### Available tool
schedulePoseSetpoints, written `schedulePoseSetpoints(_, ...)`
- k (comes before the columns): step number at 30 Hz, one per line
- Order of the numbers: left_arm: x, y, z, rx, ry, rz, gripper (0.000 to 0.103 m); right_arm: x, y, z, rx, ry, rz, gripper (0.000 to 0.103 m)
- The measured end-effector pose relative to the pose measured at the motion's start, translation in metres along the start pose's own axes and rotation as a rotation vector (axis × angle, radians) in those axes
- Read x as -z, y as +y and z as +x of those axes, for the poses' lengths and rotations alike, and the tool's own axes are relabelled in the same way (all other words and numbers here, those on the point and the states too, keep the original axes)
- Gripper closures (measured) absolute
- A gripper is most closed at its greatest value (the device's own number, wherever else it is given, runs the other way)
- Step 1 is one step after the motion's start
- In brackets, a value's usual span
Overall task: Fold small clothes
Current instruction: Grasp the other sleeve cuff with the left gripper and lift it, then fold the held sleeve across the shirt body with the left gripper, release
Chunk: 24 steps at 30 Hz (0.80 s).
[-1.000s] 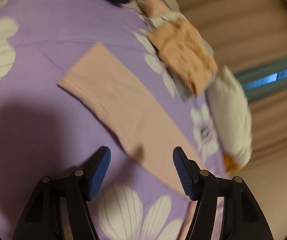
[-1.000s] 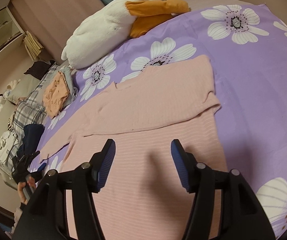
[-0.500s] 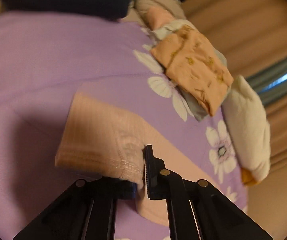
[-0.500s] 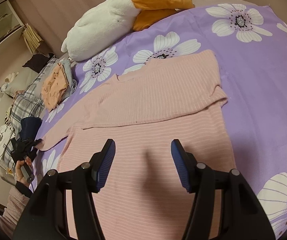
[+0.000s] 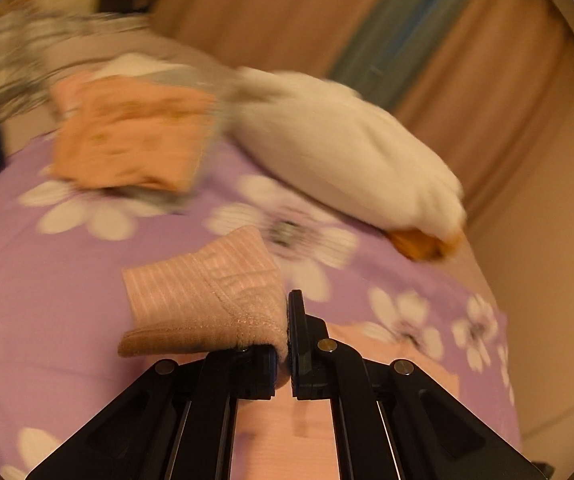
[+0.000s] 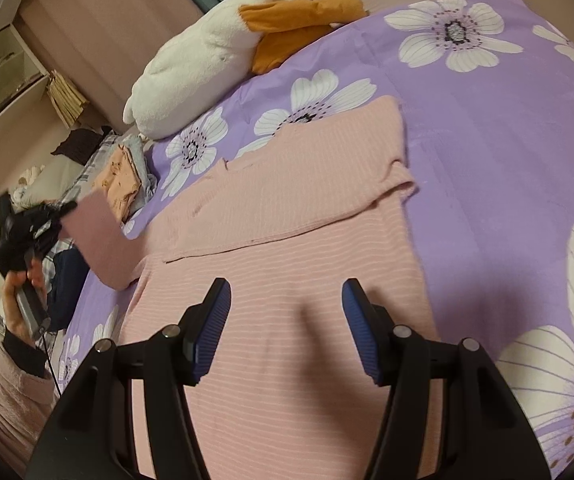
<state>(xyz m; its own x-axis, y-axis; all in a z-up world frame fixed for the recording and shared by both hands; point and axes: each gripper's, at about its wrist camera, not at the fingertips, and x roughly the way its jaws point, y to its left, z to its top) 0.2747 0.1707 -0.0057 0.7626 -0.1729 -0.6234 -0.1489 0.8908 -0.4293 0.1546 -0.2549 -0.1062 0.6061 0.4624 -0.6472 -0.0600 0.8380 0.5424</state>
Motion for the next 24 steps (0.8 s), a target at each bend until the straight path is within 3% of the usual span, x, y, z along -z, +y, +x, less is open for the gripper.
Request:
schedulePoseSetpoints(5,0.045,-0.094,0.04,0.032,0.101,0.2,0.101,0.003,-0.018,-0.013,0.024,-0.017,0.023,0.043)
schedulePoseSetpoints(8,0.086,-0.136,0.073,-0.005,0.167,0.342,0.101,0.005,-0.029,-0.019,0.049,-0.021,0.039,0.043)
schedulePoseSetpoints(11,0.13,-0.156,0.113,-0.032,0.33,0.41,0.097,0.006,-0.035,-0.024,0.061,-0.022,0.043,0.04)
schedulePoseSetpoints(12,0.141,-0.159,0.121,-0.044,0.381,0.421,0.092,0.006,-0.036,-0.025,0.064,-0.022,0.041,0.039)
schedulePoseSetpoints(14,0.159,-0.161,0.132,-0.053,0.451,0.45,0.058,0.005,-0.036,-0.027,0.067,-0.026,0.035,0.038)
schedulePoseSetpoints(16,0.169,-0.165,0.124,-0.029,0.46,0.481,0.044,0.003,-0.034,-0.028,0.064,-0.03,0.031,0.037)
schedulePoseSetpoints(20,0.165,-0.143,0.087,0.075,0.463,0.464,0.038,-0.002,-0.025,-0.021,0.049,-0.021,0.005,0.037)
schedulePoseSetpoints(24,0.156,-0.097,0.048,0.075,0.424,0.405,0.038,-0.013,0.007,0.001,0.025,0.0,-0.108,0.037)
